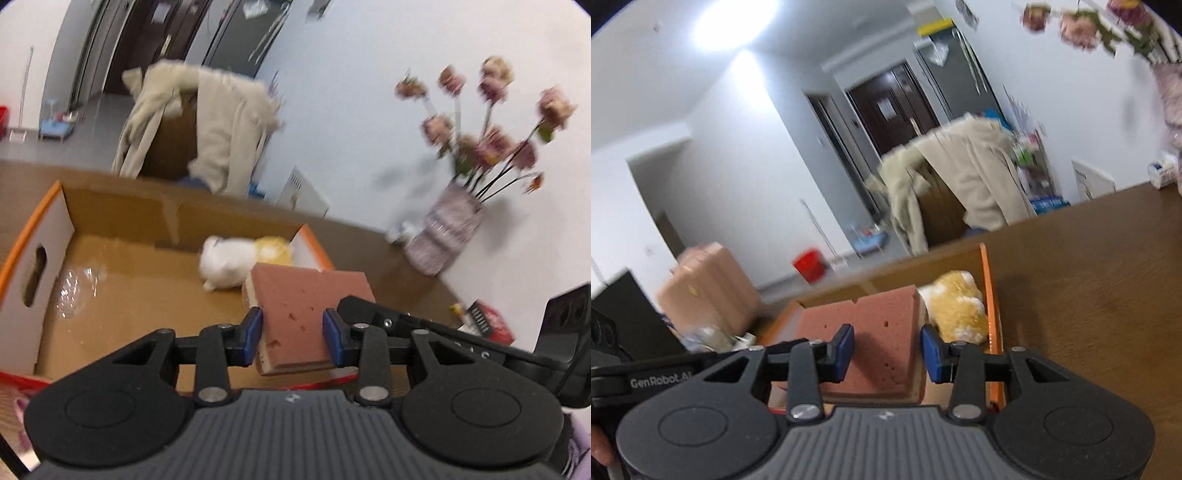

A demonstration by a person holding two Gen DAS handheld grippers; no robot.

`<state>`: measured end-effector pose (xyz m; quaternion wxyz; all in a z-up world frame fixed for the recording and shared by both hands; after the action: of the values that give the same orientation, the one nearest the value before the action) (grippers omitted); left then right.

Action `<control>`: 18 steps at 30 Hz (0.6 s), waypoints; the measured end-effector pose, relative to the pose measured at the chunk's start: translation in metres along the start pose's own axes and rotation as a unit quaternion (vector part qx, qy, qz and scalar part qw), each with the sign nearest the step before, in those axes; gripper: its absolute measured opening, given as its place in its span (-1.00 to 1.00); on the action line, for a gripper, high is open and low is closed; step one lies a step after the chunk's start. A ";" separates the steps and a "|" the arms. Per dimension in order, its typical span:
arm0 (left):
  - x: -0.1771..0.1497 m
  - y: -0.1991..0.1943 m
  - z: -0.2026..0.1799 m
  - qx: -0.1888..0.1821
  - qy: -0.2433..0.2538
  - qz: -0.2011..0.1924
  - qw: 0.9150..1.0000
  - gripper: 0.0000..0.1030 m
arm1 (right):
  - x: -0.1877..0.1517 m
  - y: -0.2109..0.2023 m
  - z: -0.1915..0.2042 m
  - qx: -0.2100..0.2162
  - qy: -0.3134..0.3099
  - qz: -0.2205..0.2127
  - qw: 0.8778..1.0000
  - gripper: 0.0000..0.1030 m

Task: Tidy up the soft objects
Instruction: 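Lower the pink sponge into the box and open the right gripper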

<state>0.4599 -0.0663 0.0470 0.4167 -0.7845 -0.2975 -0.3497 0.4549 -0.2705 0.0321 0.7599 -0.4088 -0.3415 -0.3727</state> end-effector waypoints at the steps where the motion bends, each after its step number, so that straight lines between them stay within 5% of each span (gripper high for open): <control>1: -0.005 0.009 0.005 0.002 -0.002 0.012 1.000 -0.30 | -0.004 0.009 -0.002 -0.008 0.001 0.008 1.000 -0.25; 9: -0.022 0.032 0.011 -0.022 -0.002 0.057 0.998 -0.22 | -0.027 0.021 -0.006 -0.075 -0.043 0.008 0.996 -0.13; 18: 0.004 -0.039 -0.010 -0.002 0.036 -0.007 0.999 0.00 | 0.004 -0.040 0.015 -0.076 -0.066 -0.047 0.994 -0.08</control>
<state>0.4297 -0.0556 0.0717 0.4234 -0.7699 -0.2876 -0.3811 0.4198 -0.2742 0.0562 0.6843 -0.4723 -0.3806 -0.4048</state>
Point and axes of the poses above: each gripper's, at about its wrist camera, not at the fingertips, and y roughly the way its jaws point, z to its left, x to its top, the point moved 3 cm from there along y, roughly the way its jaws point, and after that the axes turned 7 degrees about -z, right-handed, at the moved point
